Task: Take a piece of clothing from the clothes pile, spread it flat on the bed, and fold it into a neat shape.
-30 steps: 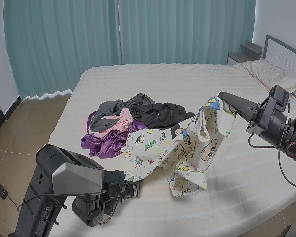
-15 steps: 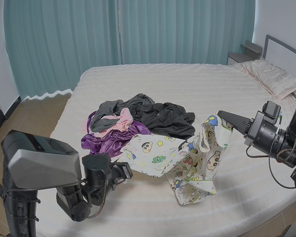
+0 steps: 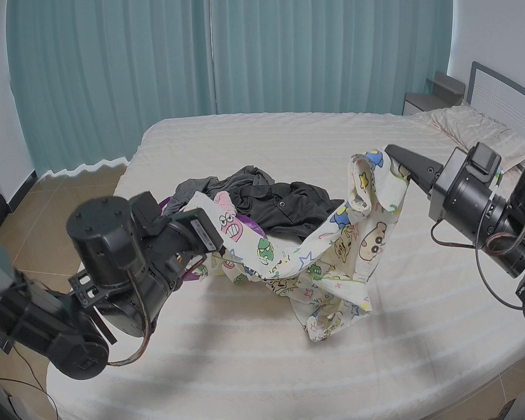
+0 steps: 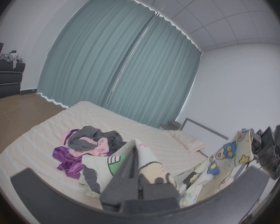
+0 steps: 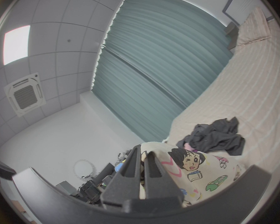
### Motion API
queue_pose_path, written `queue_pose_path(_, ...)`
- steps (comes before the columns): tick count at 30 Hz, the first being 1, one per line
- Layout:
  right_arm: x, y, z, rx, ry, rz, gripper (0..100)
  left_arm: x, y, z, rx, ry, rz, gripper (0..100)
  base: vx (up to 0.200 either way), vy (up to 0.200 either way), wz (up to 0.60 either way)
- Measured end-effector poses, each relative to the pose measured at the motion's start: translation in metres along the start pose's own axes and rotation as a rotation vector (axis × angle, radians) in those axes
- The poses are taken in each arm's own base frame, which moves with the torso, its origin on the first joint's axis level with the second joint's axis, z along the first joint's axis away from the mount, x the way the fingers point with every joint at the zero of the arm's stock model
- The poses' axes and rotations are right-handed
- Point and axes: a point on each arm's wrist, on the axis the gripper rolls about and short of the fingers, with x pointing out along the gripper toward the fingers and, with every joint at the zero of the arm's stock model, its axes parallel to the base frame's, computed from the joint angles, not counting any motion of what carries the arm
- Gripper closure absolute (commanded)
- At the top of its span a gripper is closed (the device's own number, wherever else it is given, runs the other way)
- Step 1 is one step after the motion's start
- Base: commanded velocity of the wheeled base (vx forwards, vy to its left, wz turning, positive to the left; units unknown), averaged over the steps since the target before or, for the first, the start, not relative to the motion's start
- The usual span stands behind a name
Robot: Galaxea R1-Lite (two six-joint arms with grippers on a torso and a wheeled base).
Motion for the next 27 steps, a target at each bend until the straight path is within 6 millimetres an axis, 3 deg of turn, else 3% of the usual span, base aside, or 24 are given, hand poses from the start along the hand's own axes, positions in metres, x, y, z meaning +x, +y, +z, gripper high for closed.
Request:
queue_pose_path(4, -0.005, 0.025, 0.001, 0.014, -0.006, 0.082, 100, -0.011, -0.021, 0.028, -0.043, -0.049, -0.045, 100, 0.000, 0.000, 0.00)
queue_pose_path(8, -0.012, 0.027, -0.007, 0.036, 0.032, 0.091, 100, -0.022, -0.025, 0.038, -0.101, -0.066, -0.070, 100, 0.000, 0.000, 0.00)
queue_pose_path(17, -0.025, -0.007, -0.041, 0.101, 0.192, -0.027, 100, -0.034, -0.006, 0.002, -0.148, 0.075, -0.012, 100, 0.000, 0.000, 0.00)
queue_pose_path(27, -0.031, -0.017, -0.061, 0.210, 0.314, -0.054, 100, -0.037, -0.006, -0.033, -0.140, 0.193, 0.000, 100, 0.000, 0.000, 0.00)
